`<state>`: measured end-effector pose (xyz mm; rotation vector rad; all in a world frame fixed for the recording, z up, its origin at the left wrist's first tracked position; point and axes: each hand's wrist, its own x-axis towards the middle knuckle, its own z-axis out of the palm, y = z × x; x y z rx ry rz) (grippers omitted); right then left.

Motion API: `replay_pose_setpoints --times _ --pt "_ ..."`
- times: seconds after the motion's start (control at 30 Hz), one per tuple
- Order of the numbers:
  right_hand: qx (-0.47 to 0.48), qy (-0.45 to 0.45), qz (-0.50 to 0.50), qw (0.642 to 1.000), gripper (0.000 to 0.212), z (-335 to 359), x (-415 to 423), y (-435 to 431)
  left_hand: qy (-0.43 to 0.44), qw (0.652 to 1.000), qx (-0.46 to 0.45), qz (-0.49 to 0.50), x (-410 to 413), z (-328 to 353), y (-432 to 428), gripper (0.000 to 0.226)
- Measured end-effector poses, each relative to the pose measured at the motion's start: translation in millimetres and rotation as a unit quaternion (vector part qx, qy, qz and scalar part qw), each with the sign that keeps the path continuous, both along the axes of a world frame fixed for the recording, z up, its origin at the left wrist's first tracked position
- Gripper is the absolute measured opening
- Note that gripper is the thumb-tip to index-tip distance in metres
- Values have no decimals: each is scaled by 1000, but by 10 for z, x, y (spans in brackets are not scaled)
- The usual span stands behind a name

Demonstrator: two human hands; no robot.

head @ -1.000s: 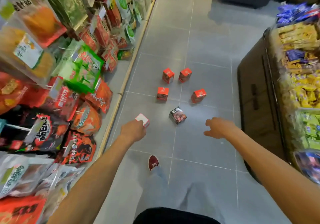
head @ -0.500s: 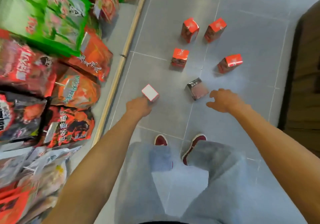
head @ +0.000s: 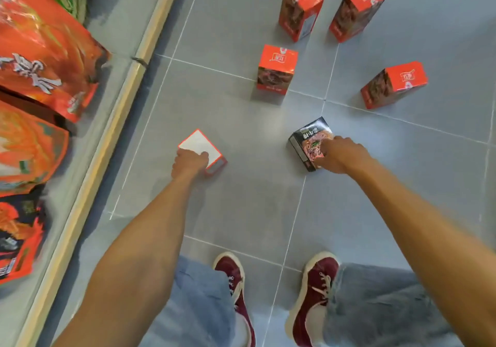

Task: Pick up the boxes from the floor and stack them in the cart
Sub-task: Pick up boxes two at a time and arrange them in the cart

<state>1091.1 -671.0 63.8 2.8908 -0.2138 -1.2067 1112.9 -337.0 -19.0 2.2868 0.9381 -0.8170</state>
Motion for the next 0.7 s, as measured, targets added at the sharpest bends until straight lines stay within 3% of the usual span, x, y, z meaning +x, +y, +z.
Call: replay_pose_setpoints --times 0.13,0.23,0.43,0.7 --pt "-1 -11 0 1000 50 -382 84 -101 -51 996 -37 64 150 -483 1 89" --pt "-9 -15 -1 1000 47 -546 118 -208 -63 993 -2 101 297 -509 -107 116" --pt "-31 -71 -25 997 53 -736 174 -356 -62 996 67 20 379 -427 -364 108" --pt "-9 -132 -125 983 82 -1134 256 -320 -88 970 82 -209 278 -155 -765 95"
